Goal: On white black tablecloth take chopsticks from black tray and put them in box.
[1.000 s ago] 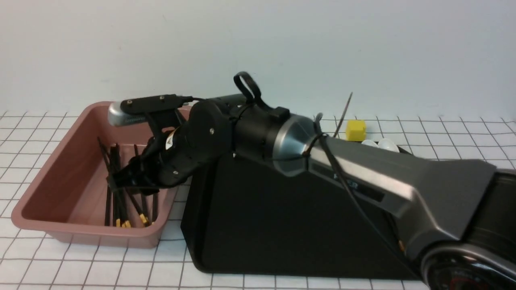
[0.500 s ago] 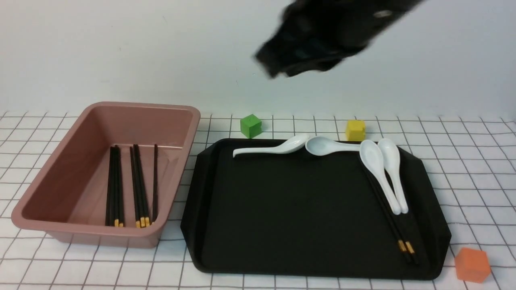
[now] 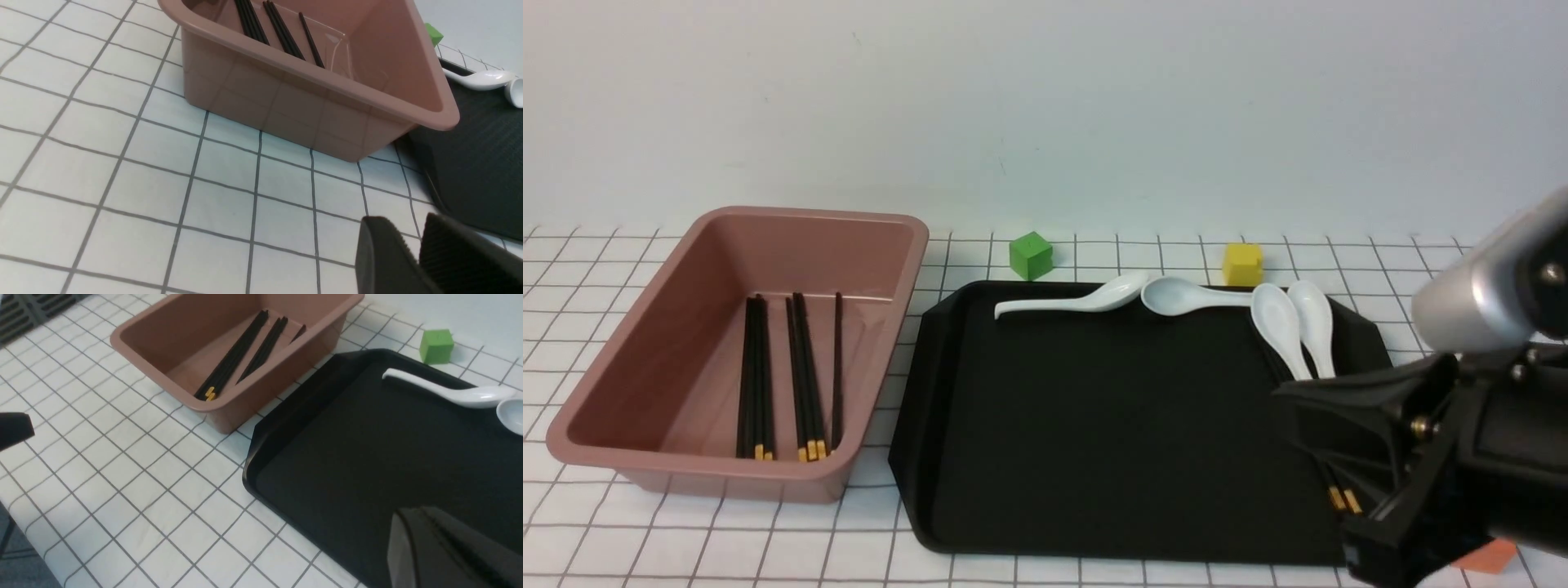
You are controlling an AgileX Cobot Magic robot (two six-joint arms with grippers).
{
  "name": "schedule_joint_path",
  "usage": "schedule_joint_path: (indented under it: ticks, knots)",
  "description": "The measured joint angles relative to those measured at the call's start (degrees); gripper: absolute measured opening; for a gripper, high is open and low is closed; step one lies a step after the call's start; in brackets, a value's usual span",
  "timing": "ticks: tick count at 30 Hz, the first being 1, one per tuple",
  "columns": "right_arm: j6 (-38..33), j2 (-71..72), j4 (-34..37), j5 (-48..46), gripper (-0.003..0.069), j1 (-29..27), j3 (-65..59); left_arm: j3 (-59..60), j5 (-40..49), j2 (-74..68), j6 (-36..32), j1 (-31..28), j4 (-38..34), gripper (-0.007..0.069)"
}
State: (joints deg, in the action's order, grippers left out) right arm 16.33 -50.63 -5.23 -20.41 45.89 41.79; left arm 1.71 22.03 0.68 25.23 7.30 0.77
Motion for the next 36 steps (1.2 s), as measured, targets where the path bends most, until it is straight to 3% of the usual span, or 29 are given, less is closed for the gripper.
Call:
schedule_joint_path:
  ticks: [13,18,22,29,36]
  knots:
    - [0.2,0.9,-0.2,0.7,0.002,0.0,-1.9,0.0,0.0,0.0,0.0,0.0,0.0,0.0177]
    - [0.2,1.8,-4.5,2.5,0.0029,-2.2,-4.2,0.0,0.0,0.0,0.0,0.0,0.0,0.0184]
    - [0.1,8.7,-6.1,3.6,0.0033,-9.8,-11.2,0.0,0.0,0.0,0.0,0.0,0.0,0.0187]
    - [0.1,32.4,-6.0,3.4,0.0041,-30.2,-29.7,0.0,0.0,0.0,0.0,0.0,0.0,0.0194]
    - [0.2,49.1,-1.8,2.7,0.005,-41.2,-41.7,0.0,0.0,0.0,0.0,0.0,0.0,0.0196]
